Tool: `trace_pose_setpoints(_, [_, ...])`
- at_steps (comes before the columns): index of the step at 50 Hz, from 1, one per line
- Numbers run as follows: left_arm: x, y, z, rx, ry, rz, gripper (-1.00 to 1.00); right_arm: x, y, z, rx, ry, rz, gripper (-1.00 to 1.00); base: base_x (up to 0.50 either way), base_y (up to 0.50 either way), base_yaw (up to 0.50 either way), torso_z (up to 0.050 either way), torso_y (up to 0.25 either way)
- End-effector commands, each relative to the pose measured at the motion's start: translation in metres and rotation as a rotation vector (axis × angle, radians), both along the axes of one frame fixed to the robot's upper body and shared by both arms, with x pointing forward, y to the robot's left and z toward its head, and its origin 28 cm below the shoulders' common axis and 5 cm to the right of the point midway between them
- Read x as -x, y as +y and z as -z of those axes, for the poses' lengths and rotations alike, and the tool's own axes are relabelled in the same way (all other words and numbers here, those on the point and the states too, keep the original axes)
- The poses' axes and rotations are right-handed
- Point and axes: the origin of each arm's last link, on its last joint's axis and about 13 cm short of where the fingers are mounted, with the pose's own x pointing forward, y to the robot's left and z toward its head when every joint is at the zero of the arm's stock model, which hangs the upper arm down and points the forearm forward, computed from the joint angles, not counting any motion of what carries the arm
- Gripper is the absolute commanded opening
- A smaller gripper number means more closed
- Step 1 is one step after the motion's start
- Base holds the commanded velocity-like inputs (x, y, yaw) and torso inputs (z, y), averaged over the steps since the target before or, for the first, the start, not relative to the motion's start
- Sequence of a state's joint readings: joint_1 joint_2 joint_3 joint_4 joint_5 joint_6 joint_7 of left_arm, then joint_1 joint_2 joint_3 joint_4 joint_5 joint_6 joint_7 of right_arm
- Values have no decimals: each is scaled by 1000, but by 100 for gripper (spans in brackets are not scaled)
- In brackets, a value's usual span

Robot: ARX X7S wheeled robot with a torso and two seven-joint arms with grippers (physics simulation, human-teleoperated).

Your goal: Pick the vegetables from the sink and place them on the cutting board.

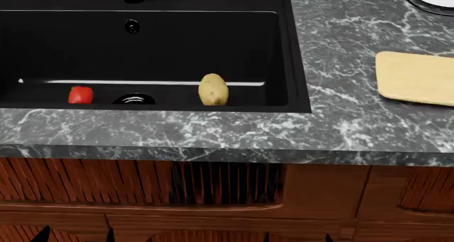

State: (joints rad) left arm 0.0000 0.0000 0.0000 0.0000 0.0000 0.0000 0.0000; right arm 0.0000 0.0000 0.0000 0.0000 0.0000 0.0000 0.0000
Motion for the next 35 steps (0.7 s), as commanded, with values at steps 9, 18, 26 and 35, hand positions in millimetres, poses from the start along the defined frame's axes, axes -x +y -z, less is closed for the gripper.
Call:
trace_pose_setpoints(9, [1, 0, -1, 14, -4, 5, 100, 2, 1, -1, 7, -6, -17, 100, 0, 0, 0, 0, 0])
trace_pose_setpoints(18, [-2, -1, -2, 13, -2, -7, 100, 2, 1, -1, -3, -5, -29, 100, 0, 220, 0, 0, 0])
trace_pose_setpoints(26, [-3, -1, -1, 8, 10, -13, 100, 3, 1, -1, 9, -9, -23, 100, 0, 500, 0, 0, 0])
trace_pose_setpoints(35, [-3, -1, 0, -7, 16, -27, 100, 2, 1, -1, 34, -15, -25, 100, 0, 450, 0, 0, 0])
